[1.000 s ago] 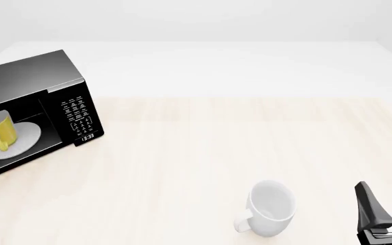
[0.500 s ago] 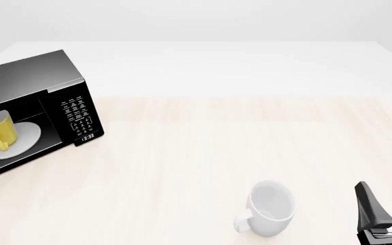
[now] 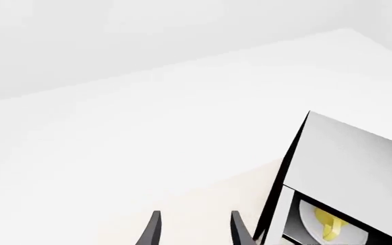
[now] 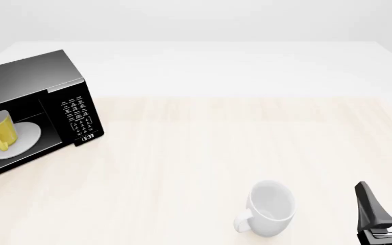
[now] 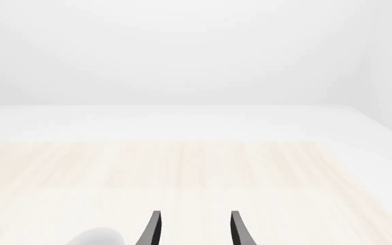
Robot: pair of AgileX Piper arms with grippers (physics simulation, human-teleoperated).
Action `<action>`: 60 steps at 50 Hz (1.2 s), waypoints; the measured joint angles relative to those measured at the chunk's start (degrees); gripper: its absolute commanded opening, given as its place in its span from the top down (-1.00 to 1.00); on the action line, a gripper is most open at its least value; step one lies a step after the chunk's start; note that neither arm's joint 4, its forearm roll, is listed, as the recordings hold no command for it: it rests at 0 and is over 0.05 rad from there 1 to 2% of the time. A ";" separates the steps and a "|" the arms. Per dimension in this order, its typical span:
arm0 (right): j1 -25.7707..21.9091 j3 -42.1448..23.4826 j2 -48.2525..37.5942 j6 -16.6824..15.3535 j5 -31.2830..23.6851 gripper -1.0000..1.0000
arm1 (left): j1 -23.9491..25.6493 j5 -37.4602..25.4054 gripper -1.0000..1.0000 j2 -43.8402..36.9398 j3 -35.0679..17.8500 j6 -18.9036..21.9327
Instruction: Put the yellow and white mug in the microwave and close it.
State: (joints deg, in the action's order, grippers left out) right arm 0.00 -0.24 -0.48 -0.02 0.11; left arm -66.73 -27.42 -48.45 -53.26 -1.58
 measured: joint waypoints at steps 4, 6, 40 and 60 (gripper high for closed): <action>0.00 0.00 0.00 0.00 0.00 -1.00 | -1.06 0.81 -1.00 -0.70 0.96 1.43; 0.00 0.00 0.00 0.00 0.00 -1.00 | -1.59 1.22 -1.00 -1.14 1.39 1.99; 0.01 0.00 0.00 0.00 0.00 -1.00 | -0.74 5.79 -1.00 -12.19 8.88 1.52; 0.00 0.00 0.00 0.00 0.00 -1.00 | 3.38 7.89 -1.00 -15.89 12.18 1.50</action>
State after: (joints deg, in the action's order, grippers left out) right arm 0.00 -0.24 -0.48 -0.02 0.11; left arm -63.35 -19.54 -64.34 -41.08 -0.09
